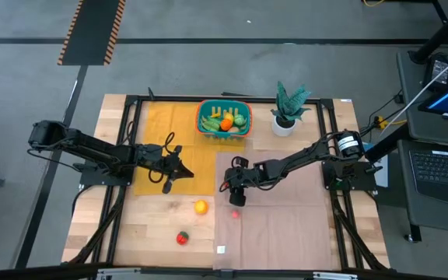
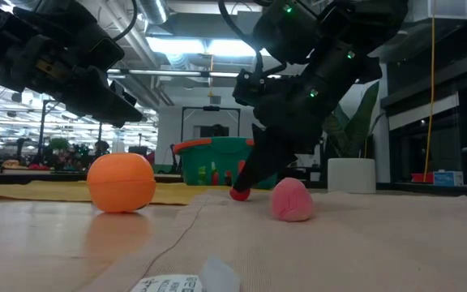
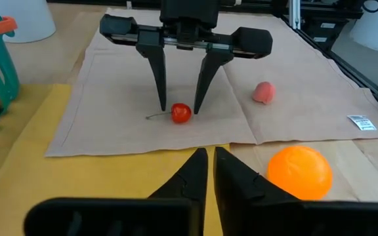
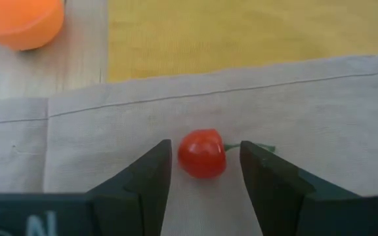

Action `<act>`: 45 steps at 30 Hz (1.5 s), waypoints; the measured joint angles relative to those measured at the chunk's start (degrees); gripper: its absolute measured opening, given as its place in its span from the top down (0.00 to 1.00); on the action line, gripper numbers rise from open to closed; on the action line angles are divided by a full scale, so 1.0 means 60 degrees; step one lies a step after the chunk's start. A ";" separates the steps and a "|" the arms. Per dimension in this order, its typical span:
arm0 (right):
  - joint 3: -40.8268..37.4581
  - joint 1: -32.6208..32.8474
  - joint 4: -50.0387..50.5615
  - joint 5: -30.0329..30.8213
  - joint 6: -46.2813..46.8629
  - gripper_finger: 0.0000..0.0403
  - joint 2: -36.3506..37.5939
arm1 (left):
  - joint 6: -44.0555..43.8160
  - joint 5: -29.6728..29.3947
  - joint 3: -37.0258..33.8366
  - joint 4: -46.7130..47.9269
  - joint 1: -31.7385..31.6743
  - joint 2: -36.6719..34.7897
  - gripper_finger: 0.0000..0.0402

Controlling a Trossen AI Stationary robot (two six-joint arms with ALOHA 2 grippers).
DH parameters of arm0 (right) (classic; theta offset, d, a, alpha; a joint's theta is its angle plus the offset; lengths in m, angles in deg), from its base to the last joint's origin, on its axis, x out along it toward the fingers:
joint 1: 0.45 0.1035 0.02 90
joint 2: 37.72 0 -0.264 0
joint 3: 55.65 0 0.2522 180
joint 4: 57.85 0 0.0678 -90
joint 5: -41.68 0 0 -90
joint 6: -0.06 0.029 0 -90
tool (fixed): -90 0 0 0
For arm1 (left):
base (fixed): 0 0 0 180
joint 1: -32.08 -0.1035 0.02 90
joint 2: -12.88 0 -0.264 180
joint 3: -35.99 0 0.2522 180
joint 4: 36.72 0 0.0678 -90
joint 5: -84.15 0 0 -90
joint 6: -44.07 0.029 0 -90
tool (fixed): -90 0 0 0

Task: Pick and placing Produce into tupperware
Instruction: Put the red cherry into the blue basket

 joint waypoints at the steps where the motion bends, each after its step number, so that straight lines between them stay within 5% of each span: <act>1: 0.0000 -0.0004 0.0002 0.0000 -0.0001 0.55 0.0000 | 0.0000 0.0000 0.0000 0.0000 0.0003 0.0000 0.94; 37: 0.0004 -0.0004 -0.0416 0.0000 -0.0448 0.55 -0.0328 | 0.0000 0.0000 0.0000 0.0036 0.0000 0.0000 0.77; 45: 0.0004 -0.0004 -0.0405 -0.0004 -0.0455 0.64 -0.0328 | 0.0000 0.0002 0.0000 0.0036 0.0001 0.0000 0.81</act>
